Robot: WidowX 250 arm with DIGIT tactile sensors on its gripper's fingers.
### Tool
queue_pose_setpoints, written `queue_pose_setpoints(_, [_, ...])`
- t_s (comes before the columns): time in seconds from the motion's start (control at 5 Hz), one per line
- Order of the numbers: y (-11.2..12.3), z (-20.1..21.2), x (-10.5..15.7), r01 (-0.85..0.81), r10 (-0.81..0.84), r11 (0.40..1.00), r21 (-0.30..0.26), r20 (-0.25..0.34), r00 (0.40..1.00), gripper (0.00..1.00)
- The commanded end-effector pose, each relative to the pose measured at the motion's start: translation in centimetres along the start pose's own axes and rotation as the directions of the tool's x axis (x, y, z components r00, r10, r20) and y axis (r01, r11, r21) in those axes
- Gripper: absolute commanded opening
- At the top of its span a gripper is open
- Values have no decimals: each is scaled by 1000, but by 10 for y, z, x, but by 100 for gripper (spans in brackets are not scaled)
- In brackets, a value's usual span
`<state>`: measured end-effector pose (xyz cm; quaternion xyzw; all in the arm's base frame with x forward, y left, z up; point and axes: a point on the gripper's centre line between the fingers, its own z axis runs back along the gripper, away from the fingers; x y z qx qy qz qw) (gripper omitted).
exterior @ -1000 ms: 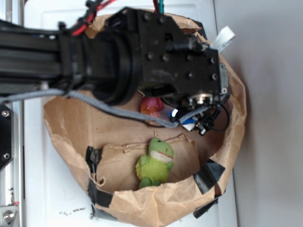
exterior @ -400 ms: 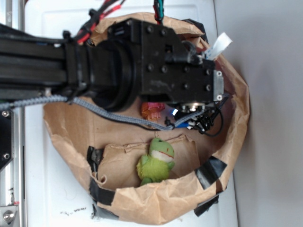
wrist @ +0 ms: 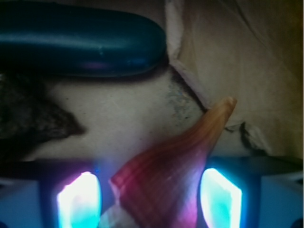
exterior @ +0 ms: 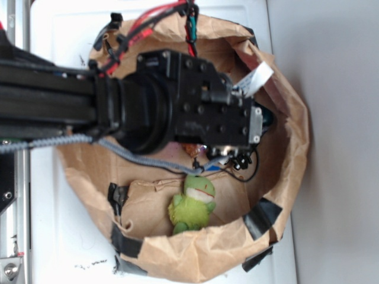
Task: Grab the shell.
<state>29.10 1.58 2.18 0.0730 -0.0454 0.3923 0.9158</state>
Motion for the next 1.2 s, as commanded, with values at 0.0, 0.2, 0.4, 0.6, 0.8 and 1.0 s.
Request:
queue_pose_setpoints(0.0, [5,3,-1,2,-2,1000,-23,36,999,0])
queue_pose_setpoints(0.2, [8,28,8,5,-4,998,-58,20,1000,0])
queue_pose_setpoints(0.4, [14,76,14,95,-98,986,-136,-11,995,0])
queue_pose_setpoints(0.6, [28,126,11,194,-193,961,-198,21,981,0])
queue_pose_setpoints(0.8, [36,165,12,263,-264,960,-92,4,965,0])
queue_pose_setpoints(1.0, [44,174,8,259,-258,965,-29,40,965,0])
